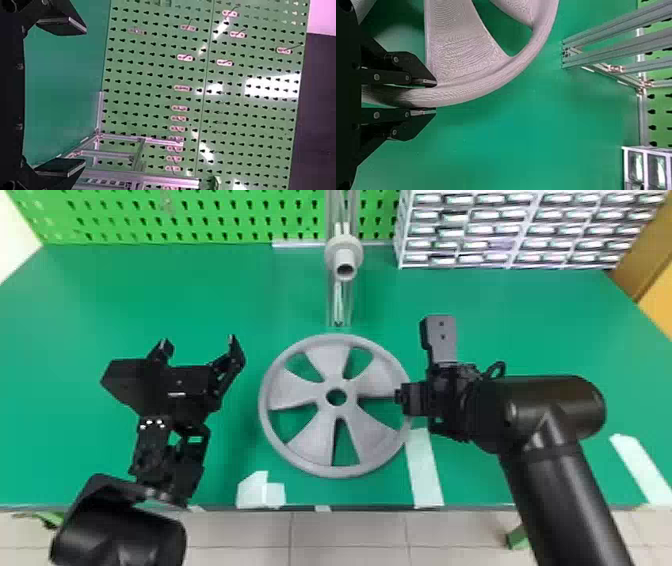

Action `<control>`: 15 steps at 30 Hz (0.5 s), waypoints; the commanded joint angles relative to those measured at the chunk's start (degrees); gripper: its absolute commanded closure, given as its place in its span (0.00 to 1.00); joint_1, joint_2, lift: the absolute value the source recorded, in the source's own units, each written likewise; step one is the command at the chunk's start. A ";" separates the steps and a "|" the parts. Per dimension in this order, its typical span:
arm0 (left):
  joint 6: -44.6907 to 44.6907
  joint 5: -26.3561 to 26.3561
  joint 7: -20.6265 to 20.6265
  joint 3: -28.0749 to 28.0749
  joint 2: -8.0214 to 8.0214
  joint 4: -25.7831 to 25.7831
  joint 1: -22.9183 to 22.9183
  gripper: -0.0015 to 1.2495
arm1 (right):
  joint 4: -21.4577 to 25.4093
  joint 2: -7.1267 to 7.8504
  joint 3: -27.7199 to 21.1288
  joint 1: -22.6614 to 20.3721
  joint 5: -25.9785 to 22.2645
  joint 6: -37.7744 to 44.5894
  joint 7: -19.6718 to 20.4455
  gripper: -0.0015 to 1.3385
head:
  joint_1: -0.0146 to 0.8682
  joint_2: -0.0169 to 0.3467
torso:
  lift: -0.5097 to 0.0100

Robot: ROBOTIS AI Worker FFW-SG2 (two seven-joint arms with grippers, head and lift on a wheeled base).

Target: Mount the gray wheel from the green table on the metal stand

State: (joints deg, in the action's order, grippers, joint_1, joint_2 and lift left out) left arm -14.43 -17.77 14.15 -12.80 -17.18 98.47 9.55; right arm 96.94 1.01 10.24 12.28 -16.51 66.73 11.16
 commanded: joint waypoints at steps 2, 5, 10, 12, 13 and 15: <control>0.01 -0.08 0.36 -0.21 0.04 1.11 1.43 0.09 | 0.27 0.40 -0.05 -0.68 0.16 -1.78 0.00 0.75 | 1.00 0.19 | 0.80; 0.01 -0.16 0.44 -0.21 0.04 1.81 2.05 0.10 | 0.53 0.49 0.04 -0.86 0.16 -2.22 0.00 0.75 | 1.00 0.19 | 0.80; 0.19 -0.25 0.80 -0.21 0.04 3.22 3.28 0.10 | 0.89 0.84 0.04 -1.74 0.16 -5.29 -0.17 0.75 | 1.00 0.19 | 0.80; 0.28 -0.25 0.88 -0.21 0.04 3.66 3.54 0.10 | 0.97 0.93 0.13 -2.35 0.43 -7.14 -0.79 0.75 | 1.00 0.19 | 0.80; 0.45 -0.25 0.88 -0.21 0.04 3.83 3.63 0.10 | 1.15 1.01 0.13 -2.62 0.69 -8.28 -1.23 0.75 | 1.00 0.19 | 0.80; 0.54 -0.25 0.97 -0.03 0.04 4.01 3.81 0.10 | 1.68 1.19 0.22 -3.41 1.04 -10.48 -2.11 0.75 | 1.00 0.19 | 0.80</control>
State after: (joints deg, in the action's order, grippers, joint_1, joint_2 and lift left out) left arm -14.17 -18.01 15.03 -12.99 -17.14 101.85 12.90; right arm 97.89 1.90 10.32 10.21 -16.09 60.29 10.05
